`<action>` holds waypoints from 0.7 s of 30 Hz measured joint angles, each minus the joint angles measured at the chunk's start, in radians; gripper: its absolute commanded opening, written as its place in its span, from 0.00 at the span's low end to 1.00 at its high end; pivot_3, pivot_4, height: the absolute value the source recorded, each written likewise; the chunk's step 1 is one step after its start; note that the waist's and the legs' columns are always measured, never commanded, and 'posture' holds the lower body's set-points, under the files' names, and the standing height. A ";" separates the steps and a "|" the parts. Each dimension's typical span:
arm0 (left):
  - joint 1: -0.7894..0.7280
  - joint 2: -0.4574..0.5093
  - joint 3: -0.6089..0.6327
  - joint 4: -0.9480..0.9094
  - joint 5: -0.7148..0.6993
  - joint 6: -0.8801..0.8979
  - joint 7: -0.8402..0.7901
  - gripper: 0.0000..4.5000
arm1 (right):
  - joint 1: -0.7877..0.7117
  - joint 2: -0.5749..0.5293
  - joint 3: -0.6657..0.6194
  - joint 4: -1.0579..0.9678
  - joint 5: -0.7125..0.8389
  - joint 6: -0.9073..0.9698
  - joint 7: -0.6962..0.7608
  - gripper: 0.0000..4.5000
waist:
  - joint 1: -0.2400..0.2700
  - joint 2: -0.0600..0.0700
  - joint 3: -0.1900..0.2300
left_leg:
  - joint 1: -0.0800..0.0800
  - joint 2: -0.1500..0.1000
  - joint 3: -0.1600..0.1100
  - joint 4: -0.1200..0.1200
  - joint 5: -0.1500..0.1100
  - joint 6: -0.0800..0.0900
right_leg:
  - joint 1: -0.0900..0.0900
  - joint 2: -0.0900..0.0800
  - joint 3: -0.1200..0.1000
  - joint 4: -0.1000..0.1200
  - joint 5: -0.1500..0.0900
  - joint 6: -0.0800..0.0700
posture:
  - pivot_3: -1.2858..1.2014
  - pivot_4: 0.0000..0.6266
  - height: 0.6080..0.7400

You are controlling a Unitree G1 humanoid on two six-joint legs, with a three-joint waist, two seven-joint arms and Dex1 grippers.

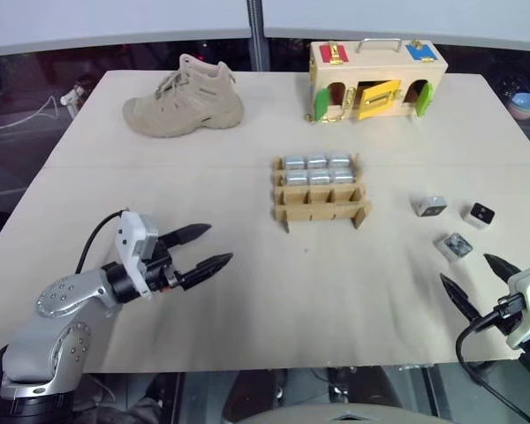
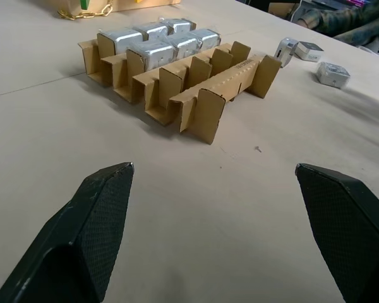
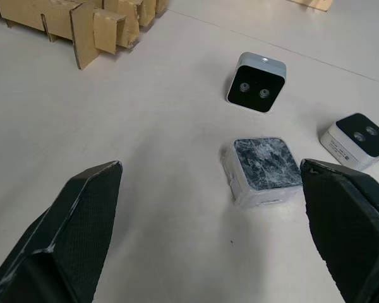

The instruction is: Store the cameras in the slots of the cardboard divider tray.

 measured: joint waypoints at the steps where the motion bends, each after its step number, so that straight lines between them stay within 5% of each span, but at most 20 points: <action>1: 0.000 0.000 0.000 0.000 0.000 0.000 0.000 0.95 | 0.000 0.000 0.000 0.000 0.000 0.000 0.000 1.00 | 0.000 0.000 0.000 | 0.000 0.000 0.000 0.000 0.000 0.000 | 0.000 0.000 0.000 0.000 0.000 0.000 | 0.52 0.24 1.00; 13: -0.137 0.114 -0.002 -0.022 -0.161 -0.003 -0.335 0.95 | -0.174 -0.084 -0.021 -0.086 0.070 0.423 -0.171 1.00 | -0.002 0.001 0.000 | 0.000 0.000 0.000 0.000 0.001 -0.002 | 0.000 0.001 0.000 0.000 0.000 0.000 | 0.52 0.24 1.00; 21: -0.182 0.145 -0.017 -0.051 -0.197 0.023 -0.394 0.95 | -0.263 -0.118 0.037 -0.027 0.067 0.530 -0.186 1.00 | -0.002 0.001 0.000 | -0.002 -0.001 0.000 0.000 0.001 -0.002 | 0.000 0.001 -0.001 -0.003 0.001 0.002 | 0.52 0.24 1.00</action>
